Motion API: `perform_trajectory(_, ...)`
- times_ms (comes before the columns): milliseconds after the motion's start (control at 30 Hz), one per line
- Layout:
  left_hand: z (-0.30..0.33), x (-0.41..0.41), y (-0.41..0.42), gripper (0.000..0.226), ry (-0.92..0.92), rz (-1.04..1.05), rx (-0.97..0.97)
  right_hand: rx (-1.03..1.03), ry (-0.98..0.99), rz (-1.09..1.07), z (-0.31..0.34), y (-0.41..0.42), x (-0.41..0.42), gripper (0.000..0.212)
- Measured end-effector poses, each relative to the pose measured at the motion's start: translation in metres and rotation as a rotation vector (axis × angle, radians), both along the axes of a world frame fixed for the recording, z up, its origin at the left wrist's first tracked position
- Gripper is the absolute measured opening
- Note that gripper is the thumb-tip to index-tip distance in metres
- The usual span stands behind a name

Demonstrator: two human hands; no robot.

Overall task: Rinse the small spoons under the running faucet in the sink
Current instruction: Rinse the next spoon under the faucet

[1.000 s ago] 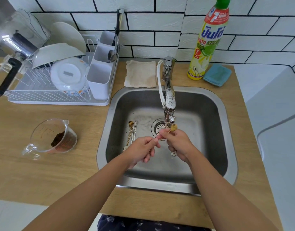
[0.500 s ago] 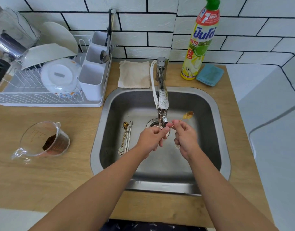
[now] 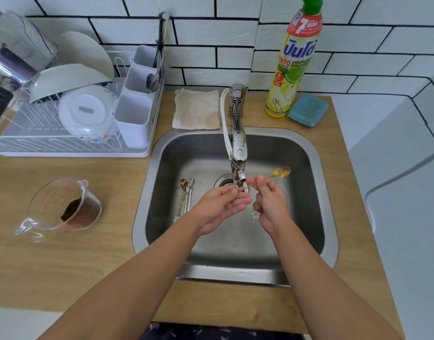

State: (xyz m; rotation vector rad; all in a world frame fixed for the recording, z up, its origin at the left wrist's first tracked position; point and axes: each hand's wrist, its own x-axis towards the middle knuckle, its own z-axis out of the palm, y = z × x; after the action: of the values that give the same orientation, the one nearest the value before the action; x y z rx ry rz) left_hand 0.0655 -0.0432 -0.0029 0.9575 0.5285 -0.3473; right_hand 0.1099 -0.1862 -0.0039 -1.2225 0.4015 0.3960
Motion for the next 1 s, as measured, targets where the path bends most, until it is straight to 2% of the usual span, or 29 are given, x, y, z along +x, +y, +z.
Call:
perform_trajectory(67,0.001,0.0,0.002,0.018,0.043,0.043,-0.06,0.019,-0.008,0.008,0.001,0.0,0.001,0.023)
perform_trajectory(200,0.002,0.007,-0.004,0.02,0.145,0.117,0.204,0.049,-0.011,0.034,0.002,0.01,-0.003,0.033)
perform_trajectory(300,-0.003,0.005,-0.001,0.025,-0.085,-0.06,0.637,0.015,-0.006,-0.007,0.002,0.009,-0.002,0.022)
perform_trajectory(367,-0.003,-0.001,0.0,0.025,-0.215,-0.195,0.835,-0.024,0.004,-0.029,0.001,0.007,0.0,0.018)
perform_trajectory(433,-0.003,-0.004,0.0,0.034,-0.21,-0.208,0.84,-0.065,0.011,-0.014,0.001,0.007,-0.001,0.018)
perform_trajectory(567,-0.001,-0.003,-0.002,0.055,-0.064,-0.1,0.825,-0.073,0.032,0.031,-0.001,0.013,-0.006,0.02)
perform_trajectory(633,0.001,-0.003,0.0,0.055,0.0,-0.1,0.661,-0.069,0.034,0.037,-0.001,0.012,-0.007,0.019)
perform_trajectory(733,-0.001,-0.005,-0.001,0.04,0.027,-0.131,0.283,-0.078,0.03,0.026,0.0,0.01,-0.004,0.02)
perform_trajectory(800,-0.002,-0.007,-0.001,0.032,0.016,-0.142,0.195,-0.081,0.025,0.012,0.0,0.009,-0.003,0.021)
perform_trajectory(900,0.003,-0.008,-0.004,0.033,0.002,-0.135,0.402,-0.055,0.023,0.022,0.001,0.011,-0.004,0.019)
perform_trajectory(1000,0.008,-0.004,0.0,0.054,0.04,-0.104,0.619,-0.077,0.024,0.046,0.002,0.014,-0.007,0.021)
